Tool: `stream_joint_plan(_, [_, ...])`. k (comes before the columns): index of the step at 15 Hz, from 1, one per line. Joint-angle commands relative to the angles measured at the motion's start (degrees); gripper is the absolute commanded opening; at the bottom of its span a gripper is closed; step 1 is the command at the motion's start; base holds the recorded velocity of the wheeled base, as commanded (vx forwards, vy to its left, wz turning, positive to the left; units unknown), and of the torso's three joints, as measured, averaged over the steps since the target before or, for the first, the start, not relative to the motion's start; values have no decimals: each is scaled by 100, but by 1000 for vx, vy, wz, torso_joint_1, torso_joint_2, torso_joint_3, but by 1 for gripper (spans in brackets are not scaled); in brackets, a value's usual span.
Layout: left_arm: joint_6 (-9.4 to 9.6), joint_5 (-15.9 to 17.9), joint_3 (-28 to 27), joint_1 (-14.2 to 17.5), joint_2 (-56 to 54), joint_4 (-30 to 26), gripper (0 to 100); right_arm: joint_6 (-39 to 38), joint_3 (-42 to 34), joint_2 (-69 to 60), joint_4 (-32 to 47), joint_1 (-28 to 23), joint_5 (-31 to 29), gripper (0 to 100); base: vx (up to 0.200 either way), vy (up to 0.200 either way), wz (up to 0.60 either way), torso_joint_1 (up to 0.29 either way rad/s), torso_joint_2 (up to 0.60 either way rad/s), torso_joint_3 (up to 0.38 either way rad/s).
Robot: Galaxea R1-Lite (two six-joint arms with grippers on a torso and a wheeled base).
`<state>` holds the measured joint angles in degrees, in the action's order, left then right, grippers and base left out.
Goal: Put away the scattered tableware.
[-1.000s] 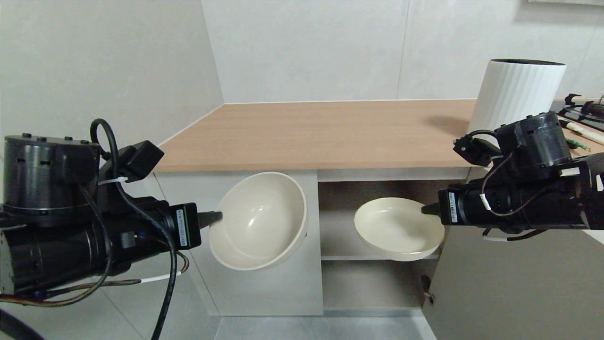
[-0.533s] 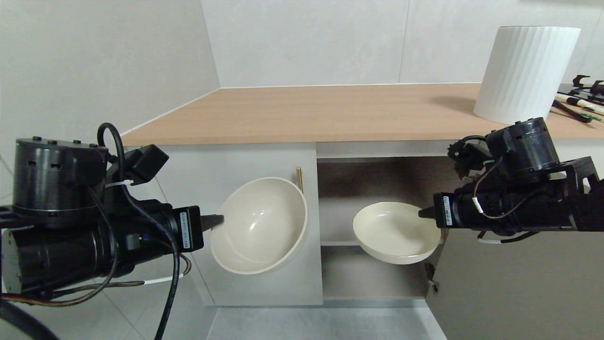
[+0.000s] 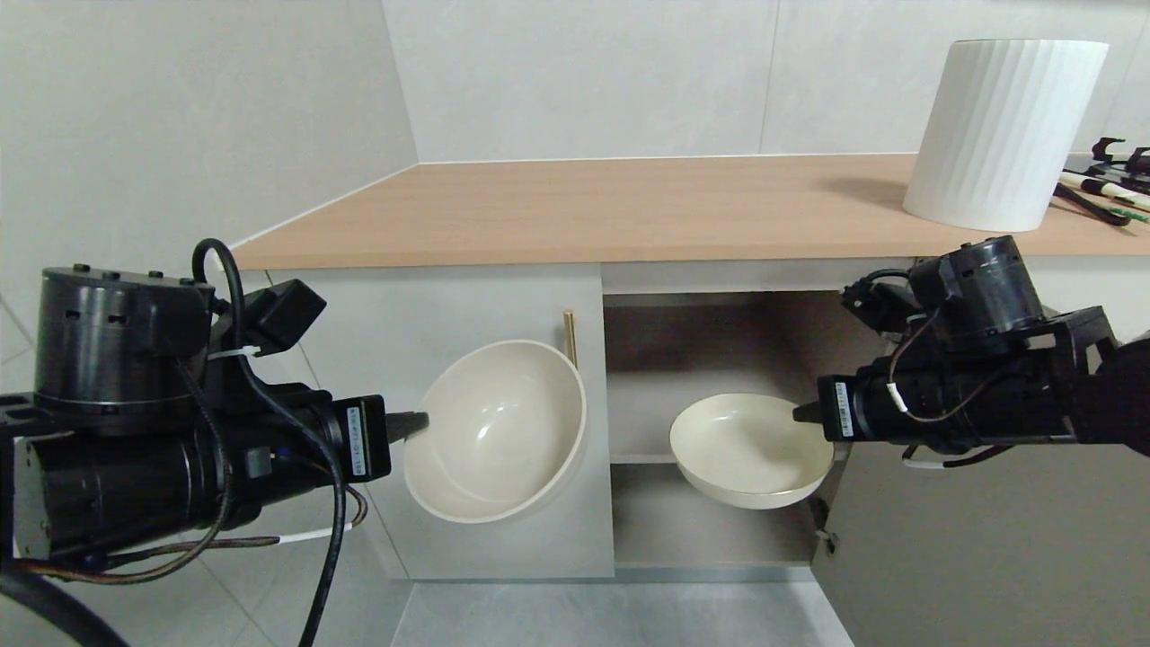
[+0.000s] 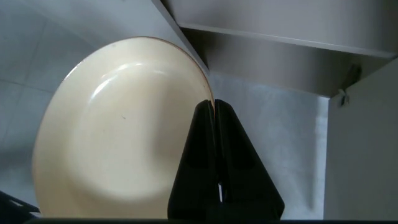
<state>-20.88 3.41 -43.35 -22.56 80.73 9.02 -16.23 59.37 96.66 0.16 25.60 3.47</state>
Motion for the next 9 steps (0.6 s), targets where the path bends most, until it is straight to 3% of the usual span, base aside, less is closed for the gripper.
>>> stream_joint_plan(1, [-4, 1, 2, -2, 31, -6, 0, 23, 5, 608, -200, 6, -40, 0, 0, 0, 0, 0, 0, 0])
stream_joint_plan(6, [-4, 1, 2, -2, 84, -6, 0, -12, 356, 2560, -1853, -99, -1086, 0, 0, 0, 0, 0, 0, 0])
stream_joint_plan(9, [-4, 1, 11, -20, 119, -6, 0, -179, 1174, 3403, -1985, -292, -1112, 0, 0, 0, 0, 0, 0, 0])
